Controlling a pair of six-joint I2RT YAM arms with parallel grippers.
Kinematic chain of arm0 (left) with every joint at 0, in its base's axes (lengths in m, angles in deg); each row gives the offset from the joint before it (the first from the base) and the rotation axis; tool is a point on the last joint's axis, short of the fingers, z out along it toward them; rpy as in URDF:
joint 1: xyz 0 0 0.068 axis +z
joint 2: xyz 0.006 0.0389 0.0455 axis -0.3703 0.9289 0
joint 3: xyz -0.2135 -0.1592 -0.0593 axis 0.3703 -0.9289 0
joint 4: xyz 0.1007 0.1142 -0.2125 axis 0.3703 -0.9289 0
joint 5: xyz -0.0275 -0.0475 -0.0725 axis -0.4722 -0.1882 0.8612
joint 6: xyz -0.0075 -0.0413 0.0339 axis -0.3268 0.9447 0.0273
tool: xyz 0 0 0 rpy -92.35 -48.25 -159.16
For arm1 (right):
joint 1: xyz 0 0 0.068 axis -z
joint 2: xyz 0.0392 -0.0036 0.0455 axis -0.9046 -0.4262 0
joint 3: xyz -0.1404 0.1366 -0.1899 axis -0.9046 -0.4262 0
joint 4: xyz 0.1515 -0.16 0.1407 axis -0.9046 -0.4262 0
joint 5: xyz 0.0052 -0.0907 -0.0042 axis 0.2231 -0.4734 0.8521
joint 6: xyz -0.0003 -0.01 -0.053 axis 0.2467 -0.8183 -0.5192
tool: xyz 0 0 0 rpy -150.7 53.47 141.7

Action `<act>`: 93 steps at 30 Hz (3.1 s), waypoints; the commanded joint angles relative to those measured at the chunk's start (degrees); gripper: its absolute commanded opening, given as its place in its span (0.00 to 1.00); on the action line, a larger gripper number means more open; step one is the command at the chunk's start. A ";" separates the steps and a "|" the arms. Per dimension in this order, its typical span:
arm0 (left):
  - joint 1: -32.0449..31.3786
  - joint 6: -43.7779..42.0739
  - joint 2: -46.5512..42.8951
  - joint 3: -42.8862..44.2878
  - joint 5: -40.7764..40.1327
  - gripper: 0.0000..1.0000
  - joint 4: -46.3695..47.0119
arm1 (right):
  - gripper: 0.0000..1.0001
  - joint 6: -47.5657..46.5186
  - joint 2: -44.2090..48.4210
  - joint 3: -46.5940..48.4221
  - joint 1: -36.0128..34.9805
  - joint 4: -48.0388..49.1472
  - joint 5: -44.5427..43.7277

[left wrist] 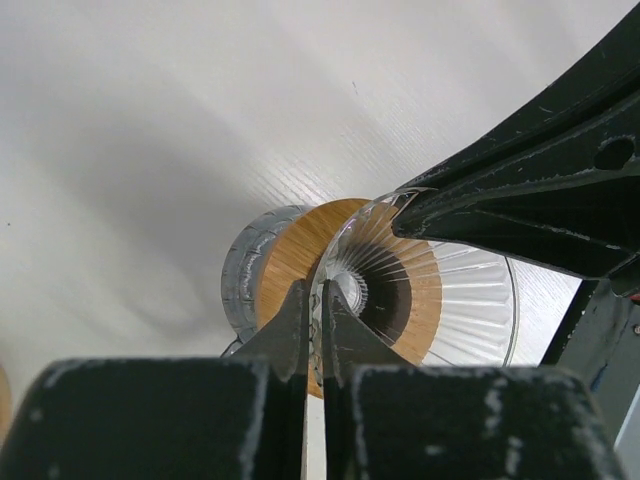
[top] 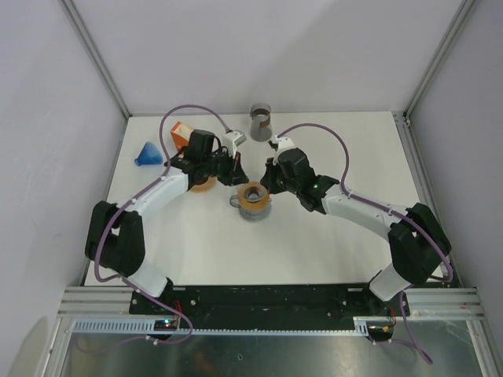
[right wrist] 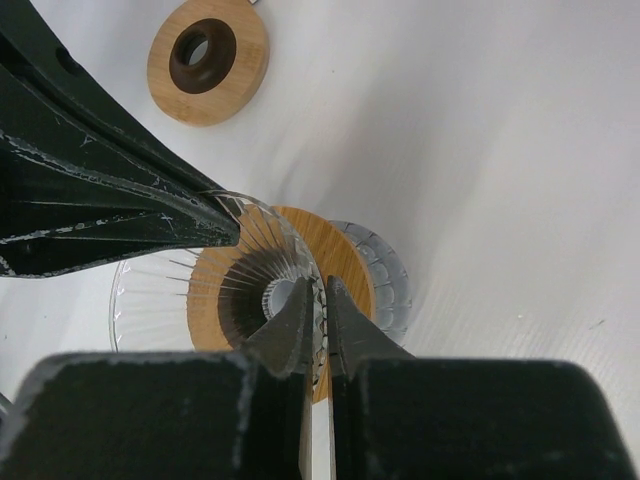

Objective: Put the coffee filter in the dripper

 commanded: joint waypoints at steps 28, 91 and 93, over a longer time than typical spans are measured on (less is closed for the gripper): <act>-2.46 -3.12 -0.48 1.56 3.65 0.27 -11.75 | 0.00 -3.06 -1.54 0.23 -0.19 -16.36 -1.87; 22.45 11.35 6.89 21.01 -23.87 0.74 -4.18 | 0.60 -10.73 10.65 10.94 -1.60 -26.64 -13.49; 23.84 12.56 8.77 22.71 -24.77 0.76 -3.77 | 0.60 -11.04 10.73 9.99 -0.88 -26.38 -12.86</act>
